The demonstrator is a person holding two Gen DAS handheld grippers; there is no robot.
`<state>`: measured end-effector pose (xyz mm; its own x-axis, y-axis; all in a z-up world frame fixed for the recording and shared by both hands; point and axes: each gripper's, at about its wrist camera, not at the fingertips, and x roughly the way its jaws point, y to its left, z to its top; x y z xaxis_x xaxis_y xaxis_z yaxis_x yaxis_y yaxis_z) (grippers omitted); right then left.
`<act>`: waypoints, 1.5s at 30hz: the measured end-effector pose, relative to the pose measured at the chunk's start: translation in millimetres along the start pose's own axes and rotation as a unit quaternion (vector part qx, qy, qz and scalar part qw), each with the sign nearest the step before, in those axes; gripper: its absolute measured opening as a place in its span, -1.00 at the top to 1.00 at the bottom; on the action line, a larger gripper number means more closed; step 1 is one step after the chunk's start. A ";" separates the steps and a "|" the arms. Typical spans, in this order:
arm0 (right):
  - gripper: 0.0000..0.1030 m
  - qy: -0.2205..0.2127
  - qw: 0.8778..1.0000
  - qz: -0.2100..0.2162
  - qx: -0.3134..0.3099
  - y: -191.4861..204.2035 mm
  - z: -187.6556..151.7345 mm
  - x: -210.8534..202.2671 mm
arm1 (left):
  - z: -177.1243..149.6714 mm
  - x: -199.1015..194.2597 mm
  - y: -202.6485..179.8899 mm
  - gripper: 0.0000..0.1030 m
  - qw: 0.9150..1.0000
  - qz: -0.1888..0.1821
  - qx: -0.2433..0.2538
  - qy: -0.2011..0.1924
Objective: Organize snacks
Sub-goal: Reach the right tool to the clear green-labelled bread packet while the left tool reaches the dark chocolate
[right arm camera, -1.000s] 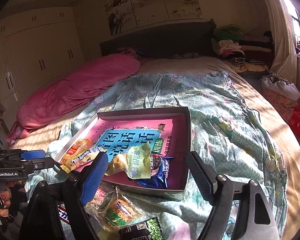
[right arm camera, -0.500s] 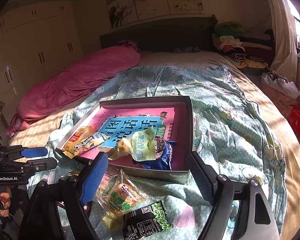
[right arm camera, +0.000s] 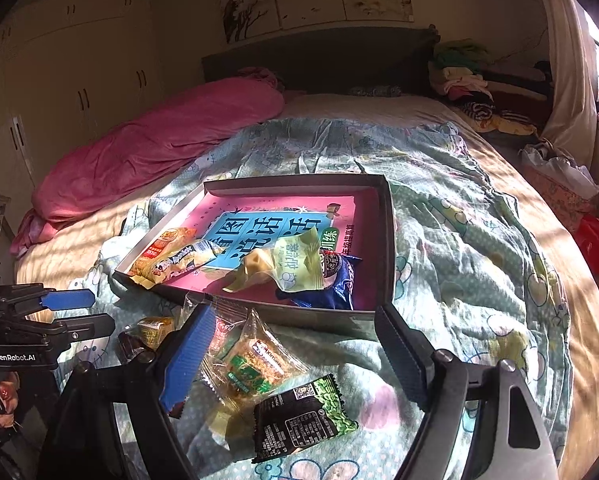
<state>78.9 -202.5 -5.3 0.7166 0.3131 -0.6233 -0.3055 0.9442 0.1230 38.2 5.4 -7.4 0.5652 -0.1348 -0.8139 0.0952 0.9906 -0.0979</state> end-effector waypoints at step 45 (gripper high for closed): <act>-0.58 0.098 0.985 -0.015 -0.138 47.7 -35.2 35.5 | -14.3 32.4 5.2 -0.20 0.998 -0.005 -0.017 0.053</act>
<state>67.7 -149.9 -48.7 0.6009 0.2348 -0.7641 -0.4644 0.8805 -0.0947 45.3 6.5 -42.5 0.4734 -0.1431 -0.8691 0.0706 0.9897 -0.1244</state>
